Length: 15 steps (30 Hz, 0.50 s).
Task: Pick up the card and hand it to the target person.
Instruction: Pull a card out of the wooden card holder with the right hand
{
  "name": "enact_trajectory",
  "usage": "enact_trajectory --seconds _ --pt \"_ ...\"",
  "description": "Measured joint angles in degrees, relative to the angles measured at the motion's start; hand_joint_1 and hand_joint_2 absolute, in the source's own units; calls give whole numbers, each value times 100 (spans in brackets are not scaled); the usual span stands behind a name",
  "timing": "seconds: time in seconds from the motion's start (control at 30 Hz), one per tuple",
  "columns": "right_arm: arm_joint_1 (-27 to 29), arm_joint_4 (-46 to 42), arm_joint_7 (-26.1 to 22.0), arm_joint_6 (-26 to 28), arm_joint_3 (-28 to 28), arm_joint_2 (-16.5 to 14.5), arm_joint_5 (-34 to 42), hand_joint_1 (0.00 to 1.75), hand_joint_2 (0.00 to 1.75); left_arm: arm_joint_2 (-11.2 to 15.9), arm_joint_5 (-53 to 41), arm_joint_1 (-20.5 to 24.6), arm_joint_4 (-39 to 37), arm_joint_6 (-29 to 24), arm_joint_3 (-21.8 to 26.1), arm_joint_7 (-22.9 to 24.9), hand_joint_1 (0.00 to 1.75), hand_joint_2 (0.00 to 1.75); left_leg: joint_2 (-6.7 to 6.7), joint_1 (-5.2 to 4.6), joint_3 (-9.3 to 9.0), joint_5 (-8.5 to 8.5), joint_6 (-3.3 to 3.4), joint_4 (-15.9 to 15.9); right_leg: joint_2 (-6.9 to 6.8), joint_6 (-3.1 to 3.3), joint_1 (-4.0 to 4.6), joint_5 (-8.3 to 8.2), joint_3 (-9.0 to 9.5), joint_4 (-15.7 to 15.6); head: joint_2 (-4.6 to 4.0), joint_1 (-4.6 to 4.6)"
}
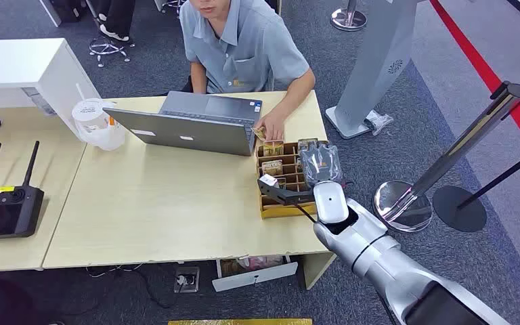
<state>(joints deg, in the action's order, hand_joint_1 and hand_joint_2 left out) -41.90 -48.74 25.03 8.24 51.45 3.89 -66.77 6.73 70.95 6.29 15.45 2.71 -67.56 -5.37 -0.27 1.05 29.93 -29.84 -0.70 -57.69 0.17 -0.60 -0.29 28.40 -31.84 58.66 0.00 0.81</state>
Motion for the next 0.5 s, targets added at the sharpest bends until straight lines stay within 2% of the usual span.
enact_trajectory --seconds 0.5 --pt "-26 1 47 -117 0 0 -83 102 175 0 -25 0 0 2 -1 18 0 0 0 0 -1 2 1 -2 0 1 0 -2 2 0 0 0"
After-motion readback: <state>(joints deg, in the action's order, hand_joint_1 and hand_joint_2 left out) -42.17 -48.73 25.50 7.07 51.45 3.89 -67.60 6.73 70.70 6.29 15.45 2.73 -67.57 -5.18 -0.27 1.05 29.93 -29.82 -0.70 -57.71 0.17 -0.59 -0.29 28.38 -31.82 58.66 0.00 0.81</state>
